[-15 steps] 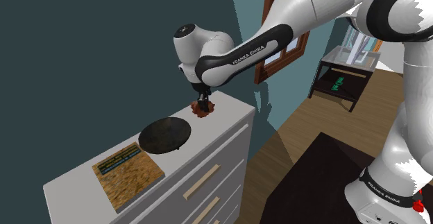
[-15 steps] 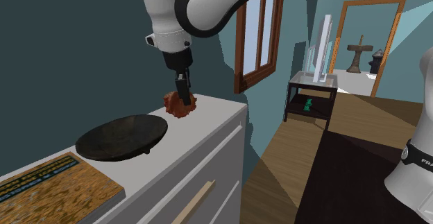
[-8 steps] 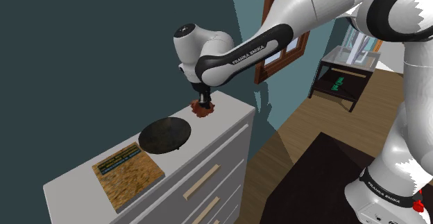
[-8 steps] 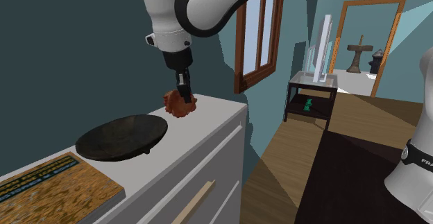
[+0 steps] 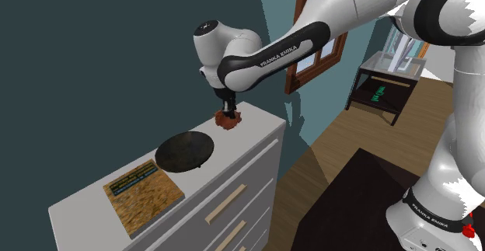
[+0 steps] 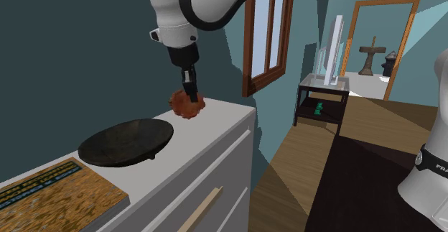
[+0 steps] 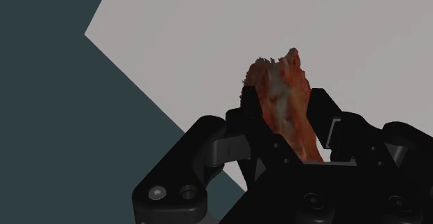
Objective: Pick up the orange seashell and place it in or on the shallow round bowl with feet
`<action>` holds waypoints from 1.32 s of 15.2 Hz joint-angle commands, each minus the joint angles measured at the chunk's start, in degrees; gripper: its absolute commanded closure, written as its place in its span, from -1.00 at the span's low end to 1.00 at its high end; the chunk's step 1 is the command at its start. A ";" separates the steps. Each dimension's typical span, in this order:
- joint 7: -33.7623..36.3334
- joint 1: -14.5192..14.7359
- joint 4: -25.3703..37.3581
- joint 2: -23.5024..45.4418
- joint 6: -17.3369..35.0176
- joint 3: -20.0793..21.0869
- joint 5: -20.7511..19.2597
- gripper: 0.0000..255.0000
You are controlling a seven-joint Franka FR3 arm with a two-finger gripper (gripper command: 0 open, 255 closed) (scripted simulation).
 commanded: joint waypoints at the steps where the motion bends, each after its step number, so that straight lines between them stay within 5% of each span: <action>1: -0.39 0.06 0.54 -0.70 -1.17 0.14 0.31 1.00; 20: -3.76 1.32 10.81 -3.07 -13.47 1.11 2.16 1.00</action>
